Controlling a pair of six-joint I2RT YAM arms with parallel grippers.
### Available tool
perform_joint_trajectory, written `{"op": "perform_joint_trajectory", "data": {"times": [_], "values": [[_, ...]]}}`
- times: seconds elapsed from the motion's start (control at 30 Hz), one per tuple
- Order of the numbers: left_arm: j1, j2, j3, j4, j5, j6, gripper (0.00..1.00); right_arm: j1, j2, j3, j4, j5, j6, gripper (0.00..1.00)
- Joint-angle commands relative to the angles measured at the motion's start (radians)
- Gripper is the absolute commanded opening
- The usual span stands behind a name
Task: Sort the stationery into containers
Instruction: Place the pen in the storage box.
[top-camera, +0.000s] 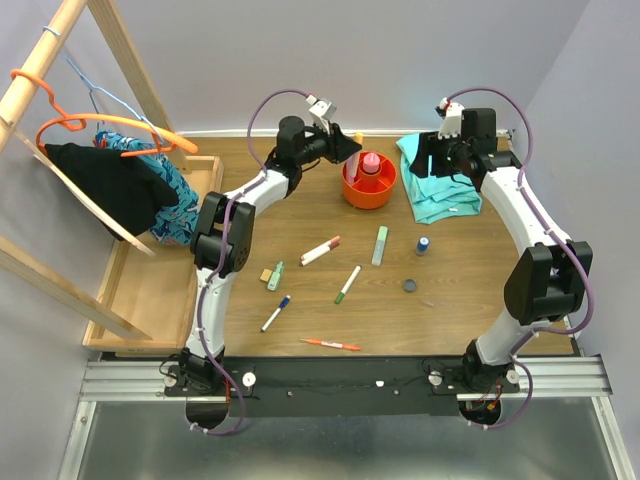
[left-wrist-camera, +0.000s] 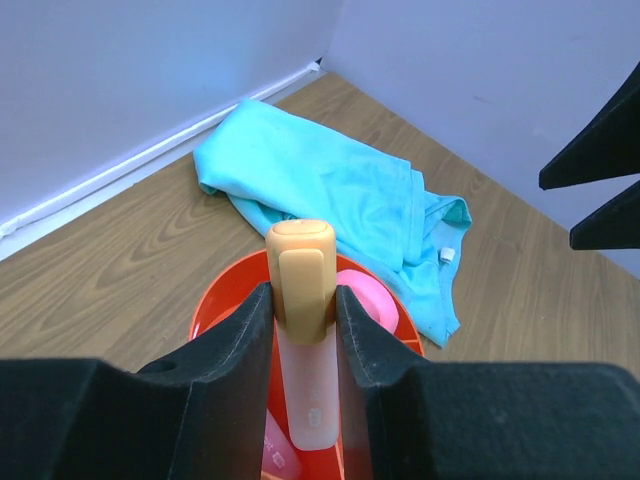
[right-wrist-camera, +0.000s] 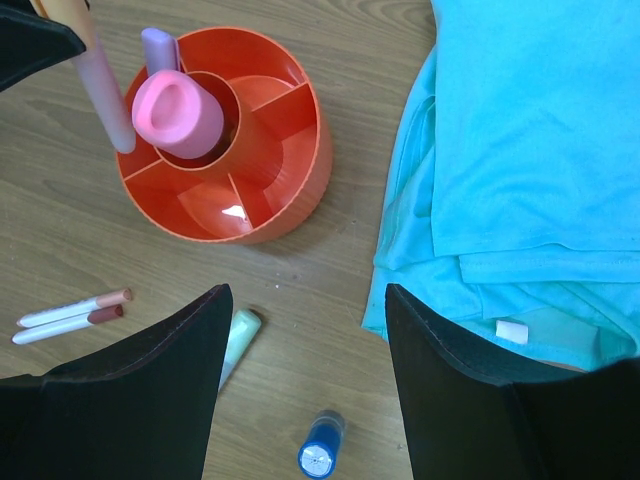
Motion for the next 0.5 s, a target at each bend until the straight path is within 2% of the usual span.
{"op": "perform_joint_trajectory", "data": {"times": [0.0, 0.23, 0.47], "values": [[-0.010, 0.044, 0.025, 0.080, -0.034, -0.006, 0.27, 0.001, -0.023, -0.001, -0.019, 0.008, 0.012, 0.70], [-0.006, 0.018, -0.063, 0.098, -0.053, 0.006, 0.26, 0.001, -0.002, 0.009, -0.016, -0.003, 0.011, 0.70], [-0.002, 0.001, -0.089, 0.083, -0.044, 0.027, 0.26, 0.001, 0.008, -0.021, -0.012, -0.049, 0.081, 0.70]]}}
